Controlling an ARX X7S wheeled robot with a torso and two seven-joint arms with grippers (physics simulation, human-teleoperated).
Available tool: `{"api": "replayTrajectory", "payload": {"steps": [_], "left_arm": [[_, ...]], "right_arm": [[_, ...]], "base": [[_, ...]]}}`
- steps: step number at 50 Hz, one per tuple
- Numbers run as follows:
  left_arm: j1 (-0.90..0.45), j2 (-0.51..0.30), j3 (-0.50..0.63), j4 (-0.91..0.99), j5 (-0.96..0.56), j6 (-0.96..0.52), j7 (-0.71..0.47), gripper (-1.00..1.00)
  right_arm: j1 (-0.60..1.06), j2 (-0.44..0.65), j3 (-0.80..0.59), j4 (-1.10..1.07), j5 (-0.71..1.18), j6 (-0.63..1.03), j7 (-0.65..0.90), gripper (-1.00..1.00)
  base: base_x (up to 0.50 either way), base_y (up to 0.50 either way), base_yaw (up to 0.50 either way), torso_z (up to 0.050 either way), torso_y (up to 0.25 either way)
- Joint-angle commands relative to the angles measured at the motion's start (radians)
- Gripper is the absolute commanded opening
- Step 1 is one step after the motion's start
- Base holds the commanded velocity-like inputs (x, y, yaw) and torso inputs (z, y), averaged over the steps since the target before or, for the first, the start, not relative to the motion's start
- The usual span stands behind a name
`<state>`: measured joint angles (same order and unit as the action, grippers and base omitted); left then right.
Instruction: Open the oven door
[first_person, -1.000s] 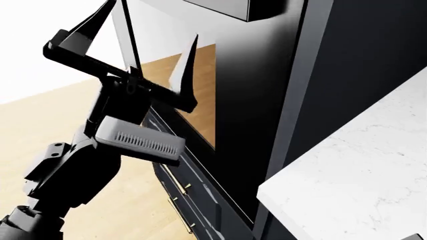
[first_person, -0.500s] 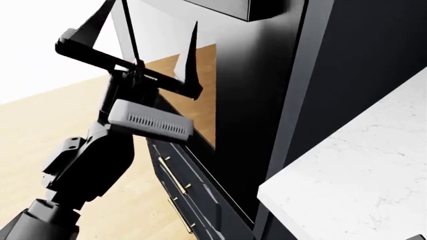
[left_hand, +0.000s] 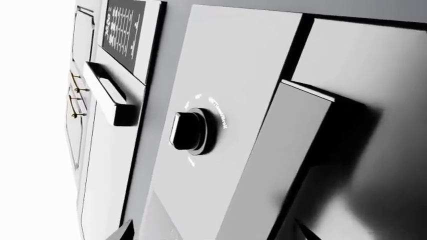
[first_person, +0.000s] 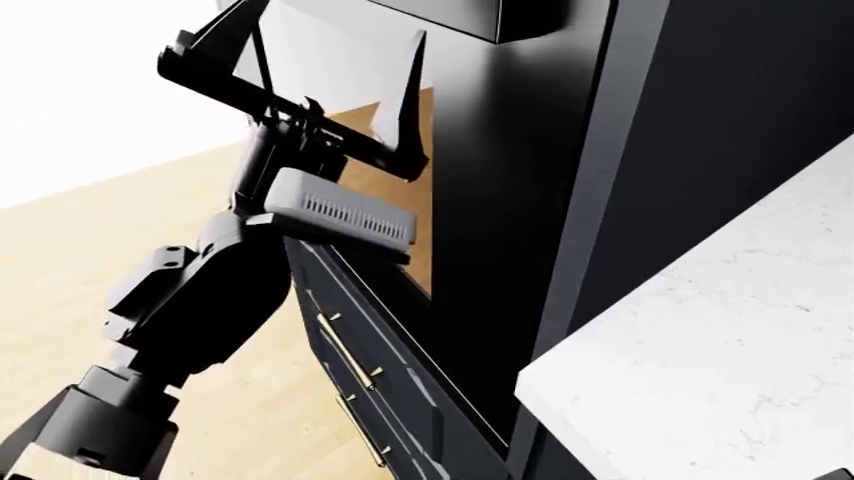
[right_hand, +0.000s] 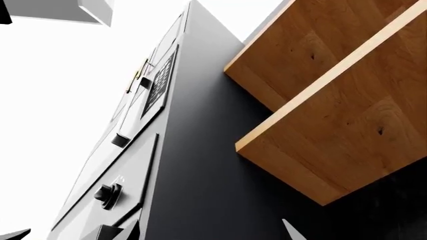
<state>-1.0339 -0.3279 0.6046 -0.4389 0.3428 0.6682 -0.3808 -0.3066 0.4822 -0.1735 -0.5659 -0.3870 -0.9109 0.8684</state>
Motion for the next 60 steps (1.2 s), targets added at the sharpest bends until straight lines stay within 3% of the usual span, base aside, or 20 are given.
{"api": "replayTrajectory", "payload": {"steps": [1, 40, 50, 51, 60], "left_arm": [[-0.043, 0.032, 0.009, -0.071, 0.003, 0.011, -0.017, 1.0], [-0.256, 0.147, 0.067, -0.469, 0.079, 0.128, -0.157, 1.0], [-0.259, 0.144, 0.055, -0.454, 0.043, 0.1, -0.129, 1.0], [-0.259, 0.144, 0.057, -0.457, 0.042, 0.105, -0.129, -1.0], [-0.238, 0.13, 0.056, -0.434, 0.033, 0.095, -0.125, -1.0]], "right_arm": [[0.007, 0.011, 0.018, 0.006, 0.029, -0.001, 0.01, 1.0], [0.0, 0.025, 0.006, 0.009, 0.017, -0.008, 0.037, 1.0], [0.004, 0.032, 0.006, 0.001, 0.026, 0.003, 0.04, 1.0], [0.004, 0.033, 0.006, 0.002, 0.025, 0.001, 0.042, 1.0], [0.004, 0.035, 0.004, 0.003, 0.022, 0.001, 0.047, 1.0]], "base": [[0.0, 0.0, 0.0, 0.0, 0.0], [0.0, 0.0, 0.0, 0.0, 0.0], [0.0, 0.0, 0.0, 0.0, 0.0], [0.0, 0.0, 0.0, 0.0, 0.0], [0.0, 0.0, 0.0, 0.0, 0.0]]}}
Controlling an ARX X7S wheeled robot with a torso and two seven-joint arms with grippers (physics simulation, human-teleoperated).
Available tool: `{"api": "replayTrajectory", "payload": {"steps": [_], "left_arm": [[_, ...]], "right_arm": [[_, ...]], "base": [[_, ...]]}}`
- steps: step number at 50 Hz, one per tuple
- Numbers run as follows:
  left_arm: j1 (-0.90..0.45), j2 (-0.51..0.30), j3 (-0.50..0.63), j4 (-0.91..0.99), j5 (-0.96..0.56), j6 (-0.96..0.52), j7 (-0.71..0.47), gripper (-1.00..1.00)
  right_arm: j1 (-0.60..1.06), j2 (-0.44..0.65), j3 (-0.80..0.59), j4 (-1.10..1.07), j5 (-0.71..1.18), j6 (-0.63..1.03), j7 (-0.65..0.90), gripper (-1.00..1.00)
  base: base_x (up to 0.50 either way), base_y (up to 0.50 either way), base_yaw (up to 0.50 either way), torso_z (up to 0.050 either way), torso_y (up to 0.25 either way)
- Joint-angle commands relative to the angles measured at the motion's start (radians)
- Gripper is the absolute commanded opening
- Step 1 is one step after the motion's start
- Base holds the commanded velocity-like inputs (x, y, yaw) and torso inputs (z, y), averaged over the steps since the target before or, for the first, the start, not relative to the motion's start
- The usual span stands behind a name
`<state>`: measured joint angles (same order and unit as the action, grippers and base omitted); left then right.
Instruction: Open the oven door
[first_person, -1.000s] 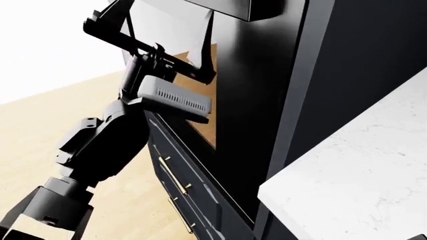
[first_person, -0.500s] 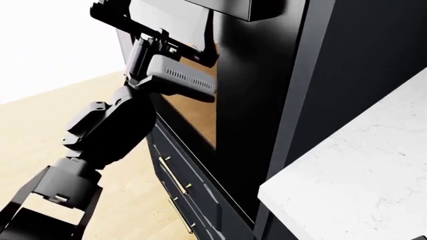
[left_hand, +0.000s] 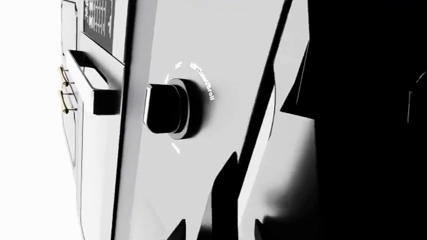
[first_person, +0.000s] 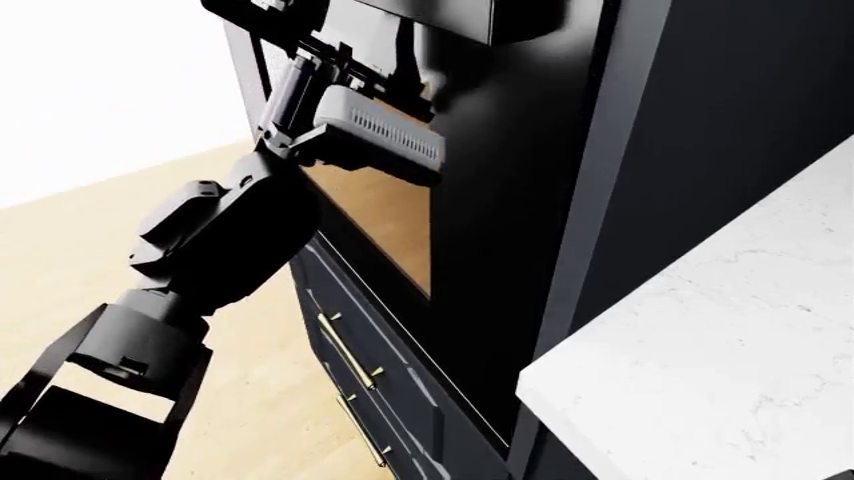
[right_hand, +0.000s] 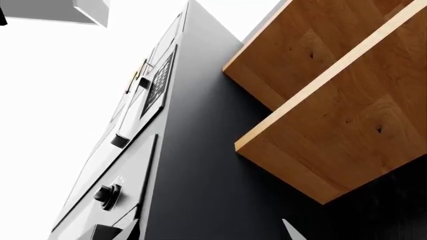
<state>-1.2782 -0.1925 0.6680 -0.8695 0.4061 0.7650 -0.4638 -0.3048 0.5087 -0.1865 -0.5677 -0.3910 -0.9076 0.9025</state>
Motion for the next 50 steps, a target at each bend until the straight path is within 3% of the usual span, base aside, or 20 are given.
{"api": "replayTrajectory", "payload": {"steps": [1, 12, 28, 50], "left_arm": [[0.008, -0.007, -0.008, -0.002, -0.031, -0.001, -0.043, -1.0], [0.062, -0.052, -0.02, 0.087, -0.06, -0.031, -0.013, -1.0], [0.289, -0.268, -0.102, 0.545, -0.103, -0.203, 0.059, -1.0], [0.524, -0.46, -0.186, 0.902, -0.105, -0.319, 0.068, -1.0]], "right_arm": [[0.0, 0.008, 0.017, 0.005, 0.023, -0.004, 0.014, 1.0], [0.003, 0.01, 0.013, 0.003, 0.019, 0.0, 0.018, 1.0], [-0.001, 0.012, 0.008, 0.003, 0.005, -0.002, 0.026, 1.0], [0.006, 0.02, 0.01, -0.006, 0.006, 0.012, 0.034, 1.0]], "base": [[0.0, 0.0, 0.0, 0.0, 0.0], [0.0, 0.0, 0.0, 0.0, 0.0], [0.0, 0.0, 0.0, 0.0, 0.0], [0.0, 0.0, 0.0, 0.0, 0.0]]}}
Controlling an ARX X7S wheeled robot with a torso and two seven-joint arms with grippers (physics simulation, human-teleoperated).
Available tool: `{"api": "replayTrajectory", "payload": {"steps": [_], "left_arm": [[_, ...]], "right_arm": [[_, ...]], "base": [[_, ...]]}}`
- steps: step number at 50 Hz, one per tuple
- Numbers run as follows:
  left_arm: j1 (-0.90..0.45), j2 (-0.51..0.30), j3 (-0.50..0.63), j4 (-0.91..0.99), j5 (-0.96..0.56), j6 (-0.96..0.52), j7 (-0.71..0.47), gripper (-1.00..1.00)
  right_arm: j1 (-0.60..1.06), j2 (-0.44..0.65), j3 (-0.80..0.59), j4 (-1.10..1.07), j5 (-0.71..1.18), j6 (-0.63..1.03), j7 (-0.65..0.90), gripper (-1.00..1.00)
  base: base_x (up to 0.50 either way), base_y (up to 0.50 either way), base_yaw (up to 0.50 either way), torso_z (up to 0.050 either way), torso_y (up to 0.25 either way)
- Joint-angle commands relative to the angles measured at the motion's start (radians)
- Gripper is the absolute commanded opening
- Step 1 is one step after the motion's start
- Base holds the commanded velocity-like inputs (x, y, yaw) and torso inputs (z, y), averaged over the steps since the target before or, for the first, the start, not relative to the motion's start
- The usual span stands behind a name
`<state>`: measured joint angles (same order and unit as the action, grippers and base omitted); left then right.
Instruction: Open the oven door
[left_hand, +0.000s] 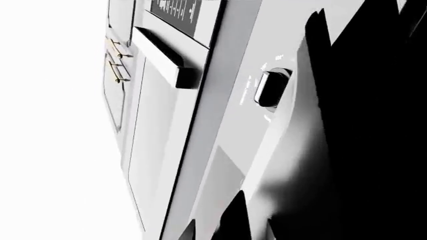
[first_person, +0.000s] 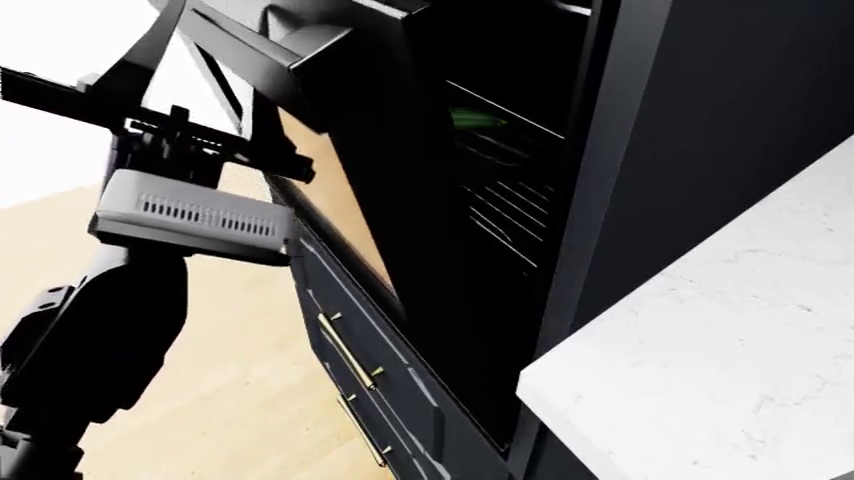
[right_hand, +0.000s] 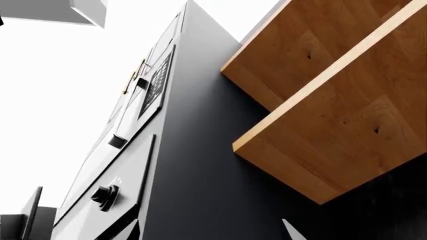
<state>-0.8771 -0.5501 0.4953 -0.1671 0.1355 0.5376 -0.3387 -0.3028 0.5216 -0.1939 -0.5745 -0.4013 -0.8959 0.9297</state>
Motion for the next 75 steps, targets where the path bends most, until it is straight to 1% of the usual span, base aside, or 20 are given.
{"api": "replayTrajectory", "payload": {"steps": [1, 7, 18, 20, 22, 26, 27, 32, 38, 44, 46, 47, 52, 56, 60, 62, 64, 66, 67, 75], "left_arm": [[0.142, -0.114, -0.02, 0.22, 0.166, -0.102, -0.059, -1.0], [0.226, -0.159, -0.031, 0.306, 0.162, -0.138, -0.051, -1.0], [0.412, -0.279, -0.1, 0.454, 0.177, -0.201, -0.087, -1.0], [0.462, -0.314, -0.12, 0.491, 0.177, -0.214, -0.094, -1.0], [0.47, -0.322, -0.124, 0.497, 0.181, -0.221, -0.092, -1.0], [0.536, -0.362, -0.163, 0.542, 0.178, -0.243, -0.117, -1.0], [0.584, -0.383, -0.182, 0.558, 0.18, -0.249, -0.137, -1.0], [0.722, -0.438, -0.229, 0.586, 0.2, -0.236, -0.205, -1.0], [0.84, -0.471, -0.282, 0.598, 0.22, -0.265, -0.265, -1.0], [0.917, -0.486, -0.309, 0.582, 0.275, -0.231, -0.339, -1.0], [0.944, -0.489, -0.32, 0.554, 0.297, -0.187, -0.393, -1.0], [0.989, -0.496, -0.343, 0.543, 0.32, -0.175, -0.438, -1.0], [1.064, -0.5, -0.368, 0.486, 0.427, -0.116, -0.558, -1.0], [1.066, -0.489, -0.357, 0.437, 0.493, -0.091, -0.606, -1.0], [1.123, -0.498, -0.379, 0.395, 0.541, -0.05, -0.702, -1.0], [1.119, -0.487, -0.365, 0.364, 0.569, -0.039, -0.723, -1.0], [1.143, -0.475, -0.369, 0.34, 0.61, -0.03, -0.776, -1.0], [1.154, -0.476, -0.37, 0.33, 0.619, -0.014, -0.805, -1.0], [1.18, -0.481, -0.381, 0.316, 0.628, -0.003, -0.842, -1.0], [1.199, -0.464, -0.365, 0.218, 0.71, 0.033, -0.951, -1.0]], "right_arm": [[0.002, 0.006, 0.018, 0.0, 0.014, -0.001, 0.008, 1.0], [0.003, 0.008, 0.015, 0.002, 0.011, -0.001, 0.011, 1.0], [0.007, 0.011, 0.011, 0.001, 0.009, 0.003, 0.013, 1.0], [0.007, 0.012, 0.01, 0.001, 0.01, 0.004, 0.014, 1.0], [0.008, 0.012, 0.01, 0.001, 0.009, 0.005, 0.014, 1.0], [0.007, 0.013, 0.009, 0.0, 0.007, 0.005, 0.016, 1.0], [0.006, 0.014, 0.009, 0.0, 0.006, 0.004, 0.016, 1.0], [0.002, 0.013, 0.008, -0.003, 0.001, 0.004, 0.019, 1.0], [0.004, 0.014, 0.007, -0.002, -0.001, 0.003, 0.022, 1.0], [0.007, 0.016, 0.006, -0.002, -0.001, 0.004, 0.025, 1.0], [0.008, 0.017, 0.006, -0.004, -0.001, 0.003, 0.027, 1.0], [0.009, 0.018, 0.007, -0.005, -0.001, 0.005, 0.026, 1.0], [0.01, 0.019, 0.006, -0.01, 0.0, 0.008, 0.027, 1.0], [0.011, 0.02, 0.006, -0.01, -0.001, 0.007, 0.03, 1.0], [0.009, 0.022, 0.008, -0.013, 0.0, 0.007, 0.033, 1.0], [0.008, 0.022, 0.007, -0.014, -0.001, 0.006, 0.035, 1.0], [0.008, 0.022, 0.007, -0.014, -0.004, 0.005, 0.036, 1.0], [0.008, 0.022, 0.007, -0.013, -0.005, 0.004, 0.037, 1.0], [0.007, 0.022, 0.007, -0.014, -0.006, 0.003, 0.038, 1.0], [0.007, 0.023, 0.005, -0.012, -0.013, -0.002, 0.044, 1.0]], "base": [[0.0, 0.0, 0.0, 0.0, 0.0], [0.0, 0.0, 0.0, 0.002, 0.0], [0.0, 0.0, 0.0, 0.001, 0.0], [0.0, 0.0, 0.0, 0.0, 0.005], [-0.01, -0.01, 0.0, 0.0, 0.0], [0.0, 0.0, 0.0, 0.003, 0.005], [0.0, 0.0, 0.0, 0.0, 0.0], [0.0, 0.0, 0.0, 0.002, 0.006], [0.0, 0.0, 0.0, 0.002, 0.003], [0.0, 0.0, 0.0, 0.0, 0.003], [0.0, 0.0, 0.0, 0.0, 0.005], [0.0, 0.0, 0.0, 0.0, 0.011], [0.0, 0.0, 0.0, 0.0, 0.002], [0.0, -0.01, 0.0, 0.0, 0.005], [0.0, -0.01, 0.0, 0.0, 0.003], [0.0, -0.01, 0.0, 0.005, 0.005], [0.0, -0.01, 0.0, 0.0, 0.0], [0.0, -0.01, 0.0, 0.0, 0.005], [0.0, -0.01, 0.0, 0.0, 0.0], [0.0, -0.01, 0.0, 0.0, 0.003]]}}
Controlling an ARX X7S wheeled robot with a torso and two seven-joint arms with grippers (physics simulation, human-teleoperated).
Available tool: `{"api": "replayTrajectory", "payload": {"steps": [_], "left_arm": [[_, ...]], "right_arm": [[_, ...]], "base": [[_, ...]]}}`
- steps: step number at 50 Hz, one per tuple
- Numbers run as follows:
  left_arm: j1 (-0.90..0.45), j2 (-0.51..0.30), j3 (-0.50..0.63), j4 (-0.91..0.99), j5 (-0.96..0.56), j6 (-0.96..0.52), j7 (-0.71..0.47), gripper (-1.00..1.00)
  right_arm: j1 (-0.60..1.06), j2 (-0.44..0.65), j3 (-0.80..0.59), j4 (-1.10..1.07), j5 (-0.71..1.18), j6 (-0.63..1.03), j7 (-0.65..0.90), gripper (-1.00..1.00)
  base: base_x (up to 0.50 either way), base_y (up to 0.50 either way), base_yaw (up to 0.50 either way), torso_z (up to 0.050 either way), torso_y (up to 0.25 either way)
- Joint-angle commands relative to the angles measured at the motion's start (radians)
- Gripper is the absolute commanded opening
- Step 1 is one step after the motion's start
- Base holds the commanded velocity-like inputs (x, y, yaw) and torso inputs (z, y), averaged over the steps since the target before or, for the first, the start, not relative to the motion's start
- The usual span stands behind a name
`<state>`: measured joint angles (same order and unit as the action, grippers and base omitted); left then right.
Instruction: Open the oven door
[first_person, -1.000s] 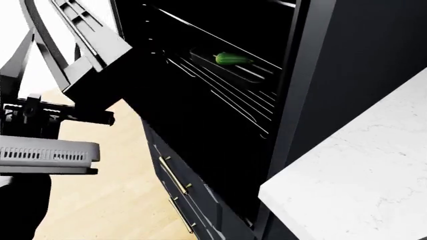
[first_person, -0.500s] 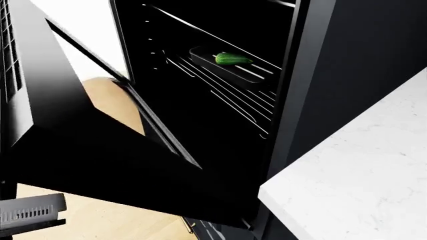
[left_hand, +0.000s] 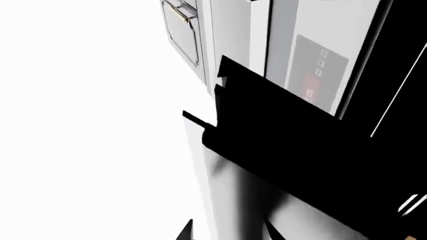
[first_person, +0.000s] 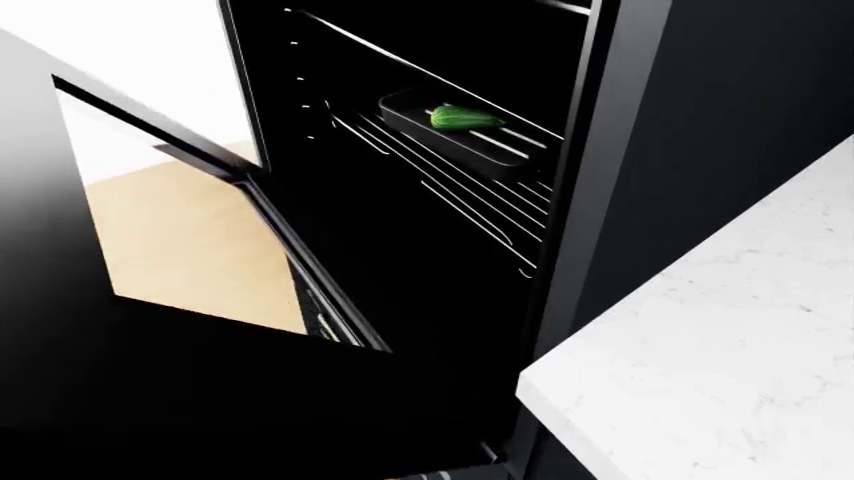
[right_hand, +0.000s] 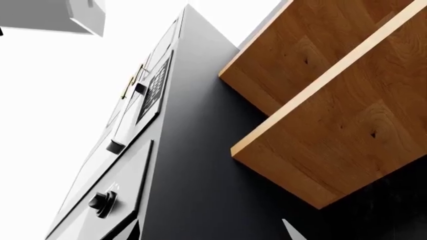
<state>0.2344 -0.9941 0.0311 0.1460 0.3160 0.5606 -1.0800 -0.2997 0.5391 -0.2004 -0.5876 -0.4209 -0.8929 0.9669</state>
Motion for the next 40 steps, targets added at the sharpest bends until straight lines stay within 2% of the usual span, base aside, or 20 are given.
{"api": "replayTrajectory", "payload": {"steps": [1, 13, 21, 22, 24, 28, 32, 40], "left_arm": [[0.083, -0.017, 0.104, -0.102, 0.536, 0.013, -0.213, -1.0], [0.027, 0.049, 0.178, -0.299, 0.616, 0.057, -0.309, -1.0], [0.003, 0.099, 0.227, -0.458, 0.709, 0.11, -0.466, -1.0], [0.003, 0.109, 0.215, -0.471, 0.709, 0.12, -0.484, -1.0], [0.01, 0.186, 0.087, -0.525, 0.821, 0.203, -0.49, -1.0], [-0.025, 0.304, -0.1, -0.628, 0.982, 0.342, -0.49, -1.0], [-0.064, 0.387, -0.249, -0.709, 1.134, 0.481, -0.49, -1.0], [-0.074, 0.423, -0.221, -0.793, 1.16, 0.486, -0.491, -1.0]], "right_arm": [[0.005, 0.006, 0.012, 0.001, 0.007, -0.005, 0.007, 1.0], [0.001, 0.008, 0.008, -0.004, -0.002, -0.006, 0.012, 1.0], [0.001, 0.009, 0.007, -0.004, -0.007, -0.009, 0.018, 1.0], [0.001, 0.009, 0.006, -0.004, -0.008, -0.01, 0.019, 1.0], [0.004, 0.011, 0.005, -0.002, -0.007, -0.011, 0.02, 1.0], [0.005, 0.012, 0.004, -0.003, -0.01, -0.012, 0.022, 1.0], [0.005, 0.014, 0.003, -0.004, -0.009, -0.013, 0.024, 1.0], [0.006, 0.017, 0.005, -0.011, -0.012, -0.012, 0.028, 1.0]], "base": [[0.0, 0.0, 0.0, 0.0, 0.0], [0.0, -0.01, 0.0, 0.0, 0.001], [0.0, -0.01, 0.0, 0.0, 0.0], [0.01, 0.0, 0.0, 0.0, 0.0], [0.01, 0.0, 0.0, 0.0, 0.0], [0.01, 0.0, 0.0, 0.0, 0.0], [0.01, 0.0, 0.0, 0.0, 0.0], [0.01, -0.01, 0.0, 0.0, 0.0]]}}
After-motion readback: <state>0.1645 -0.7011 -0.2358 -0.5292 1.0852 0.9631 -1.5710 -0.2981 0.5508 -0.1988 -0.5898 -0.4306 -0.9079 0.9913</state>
